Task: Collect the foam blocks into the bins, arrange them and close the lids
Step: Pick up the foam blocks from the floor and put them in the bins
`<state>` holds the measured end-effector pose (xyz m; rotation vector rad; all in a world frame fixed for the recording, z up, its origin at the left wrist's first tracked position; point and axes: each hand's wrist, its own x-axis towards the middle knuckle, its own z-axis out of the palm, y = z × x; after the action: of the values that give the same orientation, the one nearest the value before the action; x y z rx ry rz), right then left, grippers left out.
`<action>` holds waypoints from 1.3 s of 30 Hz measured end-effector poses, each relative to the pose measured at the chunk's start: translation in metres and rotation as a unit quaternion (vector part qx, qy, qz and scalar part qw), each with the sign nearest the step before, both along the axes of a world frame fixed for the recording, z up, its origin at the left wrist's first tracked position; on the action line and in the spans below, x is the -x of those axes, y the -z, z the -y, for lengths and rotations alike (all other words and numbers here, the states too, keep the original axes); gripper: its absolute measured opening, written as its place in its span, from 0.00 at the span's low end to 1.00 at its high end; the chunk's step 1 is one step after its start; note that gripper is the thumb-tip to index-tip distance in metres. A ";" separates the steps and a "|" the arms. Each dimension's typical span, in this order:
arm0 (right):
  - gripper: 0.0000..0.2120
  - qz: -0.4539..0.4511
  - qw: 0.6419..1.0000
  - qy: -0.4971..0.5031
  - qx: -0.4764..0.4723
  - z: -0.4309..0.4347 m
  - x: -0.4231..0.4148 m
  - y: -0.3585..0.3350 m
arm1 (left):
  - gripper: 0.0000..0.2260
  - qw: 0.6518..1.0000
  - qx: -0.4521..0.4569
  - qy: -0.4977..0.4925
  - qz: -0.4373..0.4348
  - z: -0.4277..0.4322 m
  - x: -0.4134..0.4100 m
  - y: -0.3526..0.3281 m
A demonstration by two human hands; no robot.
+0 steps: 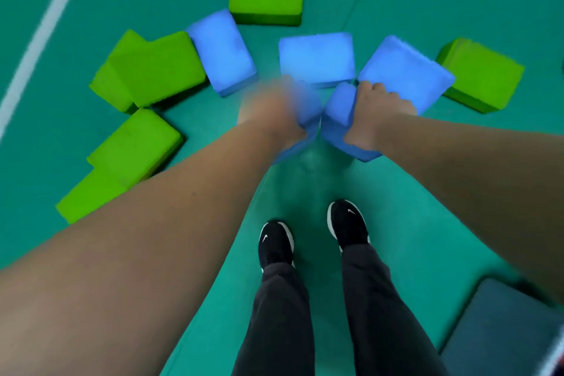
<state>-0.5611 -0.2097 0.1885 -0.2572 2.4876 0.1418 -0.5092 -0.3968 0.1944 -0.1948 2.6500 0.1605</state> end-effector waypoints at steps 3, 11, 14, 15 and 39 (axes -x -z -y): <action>0.34 -0.027 0.996 0.086 0.014 -0.050 -0.004 -0.037 | 0.35 0.997 -0.010 0.078 -0.023 -0.050 0.025 -0.036; 0.30 -0.039 0.964 0.263 0.034 -0.211 -0.064 -0.101 | 0.33 0.963 -0.021 0.267 -0.025 -0.207 0.032 -0.094; 0.29 -0.038 0.944 0.324 0.042 -0.273 -0.099 -0.106 | 0.32 0.947 -0.018 0.320 -0.032 -0.272 0.018 -0.097; 0.29 -0.036 0.937 0.344 0.049 -0.296 -0.114 -0.106 | 0.31 0.941 -0.021 0.336 -0.038 -0.296 0.011 -0.096; 0.34 -0.221 0.756 0.615 0.042 -0.731 -0.511 -0.180 | 0.34 0.823 -0.215 0.522 -0.073 -0.788 -0.239 -0.153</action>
<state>-0.0498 0.5218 0.3683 1.5314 2.5599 -0.5150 -0.2698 0.3908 0.3478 1.4234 2.3788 0.3891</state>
